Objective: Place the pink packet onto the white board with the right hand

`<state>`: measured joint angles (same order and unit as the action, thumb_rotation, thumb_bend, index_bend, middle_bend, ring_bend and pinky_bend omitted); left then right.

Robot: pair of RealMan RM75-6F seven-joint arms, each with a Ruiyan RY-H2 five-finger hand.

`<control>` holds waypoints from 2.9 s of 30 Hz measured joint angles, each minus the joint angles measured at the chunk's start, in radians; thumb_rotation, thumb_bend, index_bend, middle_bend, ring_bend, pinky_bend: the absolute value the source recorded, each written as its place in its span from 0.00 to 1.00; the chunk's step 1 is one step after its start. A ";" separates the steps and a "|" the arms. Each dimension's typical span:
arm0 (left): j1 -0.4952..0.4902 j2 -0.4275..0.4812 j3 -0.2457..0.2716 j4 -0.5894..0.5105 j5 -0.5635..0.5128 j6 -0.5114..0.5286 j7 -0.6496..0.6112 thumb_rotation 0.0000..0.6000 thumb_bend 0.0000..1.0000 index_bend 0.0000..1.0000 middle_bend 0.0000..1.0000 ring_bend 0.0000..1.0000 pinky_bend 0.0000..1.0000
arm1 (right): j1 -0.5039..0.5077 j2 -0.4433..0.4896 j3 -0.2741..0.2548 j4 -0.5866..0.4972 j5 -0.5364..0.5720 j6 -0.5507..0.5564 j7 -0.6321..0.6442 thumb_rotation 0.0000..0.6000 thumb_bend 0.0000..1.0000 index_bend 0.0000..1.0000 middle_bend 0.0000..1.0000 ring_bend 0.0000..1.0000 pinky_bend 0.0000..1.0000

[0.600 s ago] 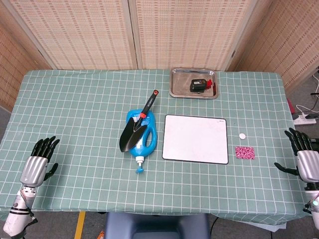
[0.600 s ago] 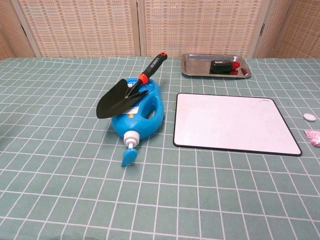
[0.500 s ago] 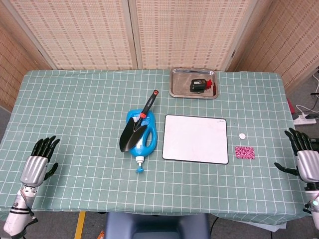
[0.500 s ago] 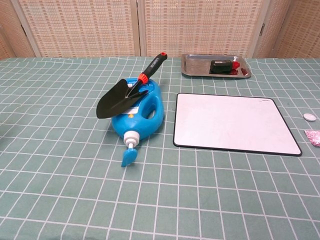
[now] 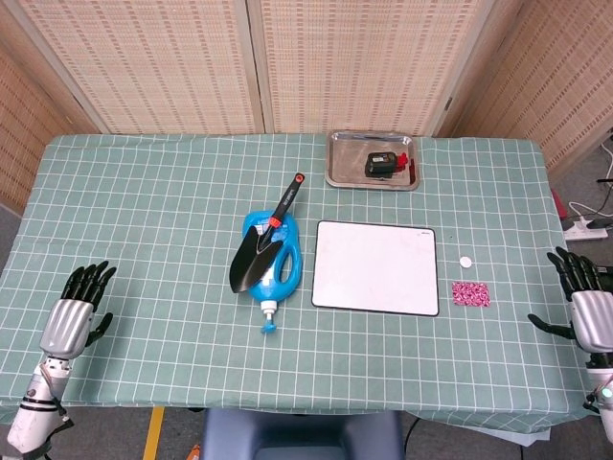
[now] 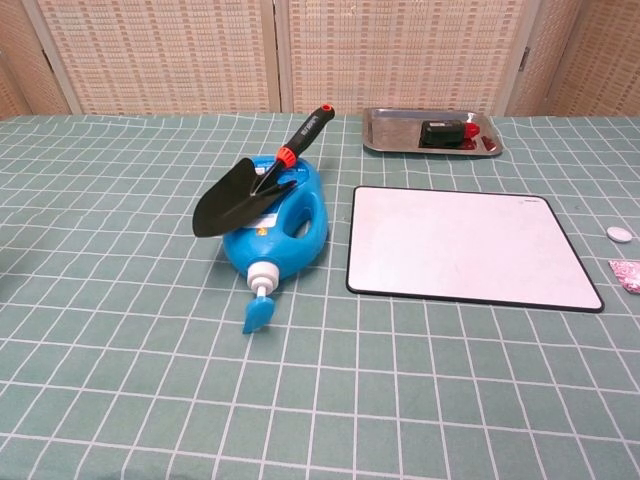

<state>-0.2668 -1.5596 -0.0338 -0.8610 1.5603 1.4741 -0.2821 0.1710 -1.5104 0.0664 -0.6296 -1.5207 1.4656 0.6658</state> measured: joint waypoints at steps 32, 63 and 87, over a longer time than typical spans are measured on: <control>0.001 0.007 0.002 -0.019 -0.002 -0.003 0.016 1.00 0.32 0.00 0.00 0.00 0.00 | -0.011 0.012 -0.005 -0.014 -0.006 0.020 -0.036 1.00 0.00 0.00 0.00 0.00 0.00; -0.004 0.021 0.010 -0.035 -0.003 -0.035 -0.020 1.00 0.32 0.00 0.00 0.00 0.00 | 0.190 0.254 0.023 -0.526 0.117 -0.415 -0.629 1.00 0.00 0.40 0.99 0.95 1.00; -0.015 0.025 0.014 -0.049 0.003 -0.046 -0.035 1.00 0.32 0.00 0.00 0.00 0.00 | 0.242 0.143 0.036 -0.478 0.333 -0.616 -0.723 1.00 0.00 0.47 1.00 1.00 1.00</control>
<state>-0.2820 -1.5344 -0.0197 -0.9099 1.5638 1.4278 -0.3170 0.4127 -1.3671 0.1026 -1.1081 -1.1878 0.8500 -0.0567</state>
